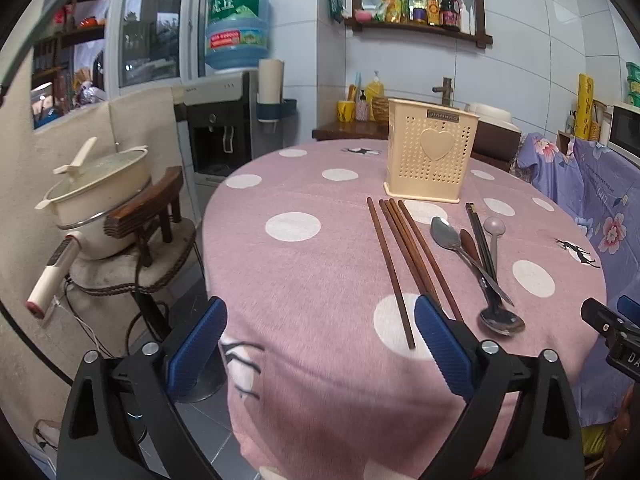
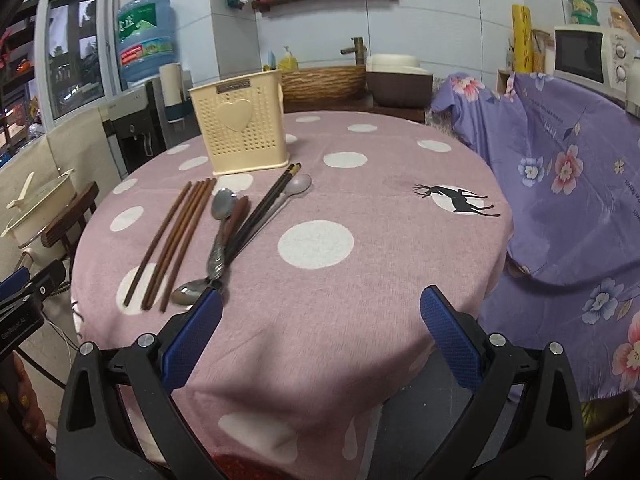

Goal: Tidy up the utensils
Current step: 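Move the right tool to the translucent grey spoon while the left tool approaches a wooden chopstick, then close the right tool on the grey spoon while the left tool grasps a wooden chopstick, then lift the spoon and chopstick and carry both over the beige basket, then open both tools to drop the spoon and chopstick into the basket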

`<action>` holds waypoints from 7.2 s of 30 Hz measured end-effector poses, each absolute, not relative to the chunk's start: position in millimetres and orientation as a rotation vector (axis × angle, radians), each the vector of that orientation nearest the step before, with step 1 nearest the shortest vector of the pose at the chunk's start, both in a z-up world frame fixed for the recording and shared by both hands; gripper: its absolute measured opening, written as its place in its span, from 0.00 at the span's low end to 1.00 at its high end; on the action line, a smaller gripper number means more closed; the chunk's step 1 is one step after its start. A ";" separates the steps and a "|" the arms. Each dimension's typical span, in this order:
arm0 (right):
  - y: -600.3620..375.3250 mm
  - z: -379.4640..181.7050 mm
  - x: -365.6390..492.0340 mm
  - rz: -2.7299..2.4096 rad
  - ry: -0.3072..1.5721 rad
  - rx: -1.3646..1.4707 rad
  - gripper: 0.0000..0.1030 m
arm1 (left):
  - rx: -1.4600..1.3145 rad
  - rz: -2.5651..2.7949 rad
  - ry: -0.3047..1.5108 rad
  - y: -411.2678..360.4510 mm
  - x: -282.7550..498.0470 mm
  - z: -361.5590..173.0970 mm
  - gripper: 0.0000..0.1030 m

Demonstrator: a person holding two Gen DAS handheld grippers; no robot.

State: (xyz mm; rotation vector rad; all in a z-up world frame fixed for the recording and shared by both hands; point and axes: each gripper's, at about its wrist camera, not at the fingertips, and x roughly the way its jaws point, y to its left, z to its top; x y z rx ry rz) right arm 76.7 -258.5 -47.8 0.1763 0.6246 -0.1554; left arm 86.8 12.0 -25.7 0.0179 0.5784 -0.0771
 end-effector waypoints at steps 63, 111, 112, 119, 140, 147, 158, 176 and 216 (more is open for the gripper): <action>-258.5 -70.7 298.2 -0.219 0.963 0.155 0.37 | 0.138 -0.213 0.945 -56.5 292.1 -59.4 0.36; -269.7 -72.0 326.7 -0.088 0.924 0.076 0.39 | 0.157 -0.194 0.966 -76.2 332.3 -57.9 0.08; -270.2 -71.6 327.3 -0.087 0.924 0.076 0.36 | 0.155 -0.194 0.968 -75.7 334.3 -57.7 0.08; -272.6 -68.1 326.5 -0.076 0.917 0.113 0.35 | 0.156 -0.190 0.972 -78.6 340.5 -57.3 0.08; -285.1 32.1 260.5 0.053 0.694 0.180 0.35 | 0.002 -0.299 0.654 -41.0 281.7 62.8 0.08; -280.5 37.2 251.3 0.069 0.679 0.174 0.35 | -0.024 -0.290 0.605 -32.4 269.6 71.3 0.07; -279.2 61.6 252.3 0.124 0.638 0.183 0.35 | -0.030 -0.303 0.528 -28.7 262.9 105.2 0.07; -251.3 217.7 336.7 0.129 0.298 0.106 0.35 | -0.109 -0.302 0.221 -79.6 324.0 258.4 0.07; -259.2 59.9 304.2 -0.031 0.496 0.069 0.45 | -0.054 -0.286 0.462 -60.2 299.5 84.2 0.86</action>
